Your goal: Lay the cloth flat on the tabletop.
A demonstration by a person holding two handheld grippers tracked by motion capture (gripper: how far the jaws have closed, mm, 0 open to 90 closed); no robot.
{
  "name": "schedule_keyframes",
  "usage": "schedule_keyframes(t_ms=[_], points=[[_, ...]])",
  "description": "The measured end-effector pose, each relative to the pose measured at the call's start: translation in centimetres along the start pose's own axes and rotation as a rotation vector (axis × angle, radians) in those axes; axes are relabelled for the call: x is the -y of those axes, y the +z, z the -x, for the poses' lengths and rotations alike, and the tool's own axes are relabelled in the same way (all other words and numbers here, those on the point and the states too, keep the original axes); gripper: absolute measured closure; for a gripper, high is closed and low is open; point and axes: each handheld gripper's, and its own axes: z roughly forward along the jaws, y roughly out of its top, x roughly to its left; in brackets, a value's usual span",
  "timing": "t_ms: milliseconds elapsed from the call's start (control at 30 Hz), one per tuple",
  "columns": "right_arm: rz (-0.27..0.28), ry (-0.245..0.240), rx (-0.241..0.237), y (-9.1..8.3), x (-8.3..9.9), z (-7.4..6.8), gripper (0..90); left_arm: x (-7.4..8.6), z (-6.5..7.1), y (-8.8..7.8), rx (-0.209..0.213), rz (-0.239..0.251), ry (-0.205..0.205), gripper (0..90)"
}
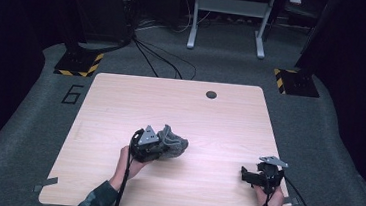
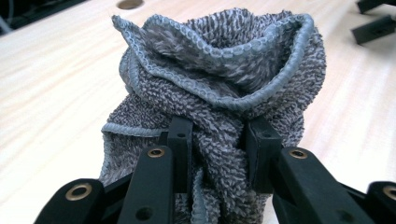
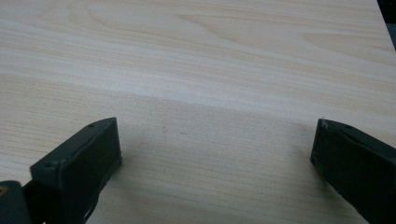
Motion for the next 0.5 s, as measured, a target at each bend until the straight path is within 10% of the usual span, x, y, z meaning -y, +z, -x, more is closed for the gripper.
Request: schedule_keyframes(t_ms=[367, 500], points=[[-0.001, 0.0, 0.001, 0.0, 0.0, 0.0, 0.9, 0.7, 2.5, 2.3, 0.088, -0.019, -0.03, 66.4], [0.001, 0.0, -0.001, 0.0, 0.0, 0.0, 1.4, 1.7, 2.4, 4.1, 0.092, -0.088, -0.067, 50.1]])
